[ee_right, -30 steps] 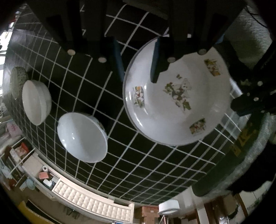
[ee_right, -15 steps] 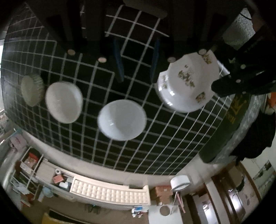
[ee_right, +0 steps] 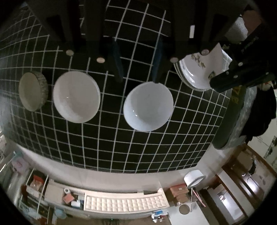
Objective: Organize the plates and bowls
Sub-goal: 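Open the left tool and move it toward the plain white bowl, then grasp the plain white bowl rim with the left tool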
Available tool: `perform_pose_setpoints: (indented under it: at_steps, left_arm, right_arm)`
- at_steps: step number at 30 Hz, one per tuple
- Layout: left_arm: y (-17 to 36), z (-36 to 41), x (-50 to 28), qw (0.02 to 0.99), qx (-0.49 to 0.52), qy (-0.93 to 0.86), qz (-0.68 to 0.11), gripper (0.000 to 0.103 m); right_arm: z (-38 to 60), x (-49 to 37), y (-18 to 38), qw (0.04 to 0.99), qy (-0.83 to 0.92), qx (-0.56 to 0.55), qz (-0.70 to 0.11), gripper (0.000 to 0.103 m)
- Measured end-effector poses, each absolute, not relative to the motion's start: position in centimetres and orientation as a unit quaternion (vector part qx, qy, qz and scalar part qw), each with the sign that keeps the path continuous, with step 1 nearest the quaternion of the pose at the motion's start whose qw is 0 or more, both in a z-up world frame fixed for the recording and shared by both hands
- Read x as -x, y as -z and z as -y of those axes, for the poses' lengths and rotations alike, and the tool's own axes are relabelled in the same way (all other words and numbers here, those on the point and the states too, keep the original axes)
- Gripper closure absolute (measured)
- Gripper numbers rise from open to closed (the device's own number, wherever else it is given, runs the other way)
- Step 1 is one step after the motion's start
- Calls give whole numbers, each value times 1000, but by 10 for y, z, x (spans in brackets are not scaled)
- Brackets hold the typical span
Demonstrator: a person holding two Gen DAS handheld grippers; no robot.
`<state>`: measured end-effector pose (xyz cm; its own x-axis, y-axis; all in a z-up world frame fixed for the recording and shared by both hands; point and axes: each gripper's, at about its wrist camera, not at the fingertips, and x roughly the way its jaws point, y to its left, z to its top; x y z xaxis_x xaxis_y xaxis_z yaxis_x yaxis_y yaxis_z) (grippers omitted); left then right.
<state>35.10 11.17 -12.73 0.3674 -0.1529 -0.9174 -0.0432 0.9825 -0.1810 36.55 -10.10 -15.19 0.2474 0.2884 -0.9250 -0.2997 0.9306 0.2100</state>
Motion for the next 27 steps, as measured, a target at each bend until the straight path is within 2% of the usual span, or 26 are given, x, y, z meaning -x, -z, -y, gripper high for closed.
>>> perform_pose_setpoints:
  at_steps: [10, 22, 27]
  left_arm:
    - [177, -121, -409, 783, 132, 30, -607, 86]
    - [217, -116, -432, 771, 119, 30, -625, 88]
    - [220, -112, -435, 772, 114, 33, -624, 95]
  right_arm:
    - [105, -414, 189, 748, -175, -56, -638, 63]
    - [99, -435, 231, 736, -151, -40, -659, 65]
    - [98, -437, 241, 735, -146, -32, -661, 75]
